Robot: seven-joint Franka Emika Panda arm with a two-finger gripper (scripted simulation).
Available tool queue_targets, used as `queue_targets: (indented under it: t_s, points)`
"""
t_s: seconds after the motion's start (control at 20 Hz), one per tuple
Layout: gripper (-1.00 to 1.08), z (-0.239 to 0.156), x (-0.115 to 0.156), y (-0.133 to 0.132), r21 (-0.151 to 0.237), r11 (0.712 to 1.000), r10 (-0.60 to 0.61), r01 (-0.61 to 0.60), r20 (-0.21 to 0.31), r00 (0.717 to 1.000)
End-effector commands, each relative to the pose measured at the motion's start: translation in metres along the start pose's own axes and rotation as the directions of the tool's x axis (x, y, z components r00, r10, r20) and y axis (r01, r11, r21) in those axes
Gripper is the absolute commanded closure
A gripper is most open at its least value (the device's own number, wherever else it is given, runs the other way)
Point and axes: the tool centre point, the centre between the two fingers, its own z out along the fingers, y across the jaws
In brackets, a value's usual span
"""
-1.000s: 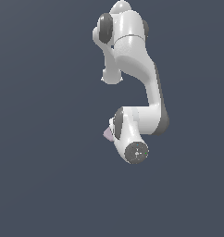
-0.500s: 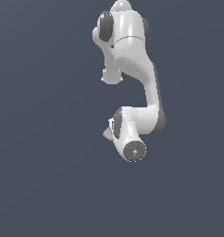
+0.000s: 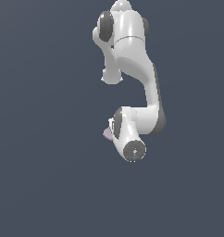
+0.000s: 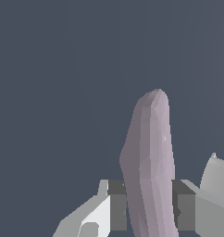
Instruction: Pick up the object and move it to a goal position.
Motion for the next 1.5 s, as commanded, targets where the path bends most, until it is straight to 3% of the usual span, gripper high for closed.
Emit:
queue_targets:
  t_s: [0.0,0.6,1.45]
  points:
    - [1.08,0.000,0.000,0.000,0.000,1.000,0.000,0.000,0.000,1.000]
    - [1.08,-0.009,-0.003,0.028,0.000,1.000,0.000,0.000,0.001,1.000]
    - [1.08,-0.048,-0.015,0.142,0.001,1.000,-0.001,0.001,0.002,1.000]
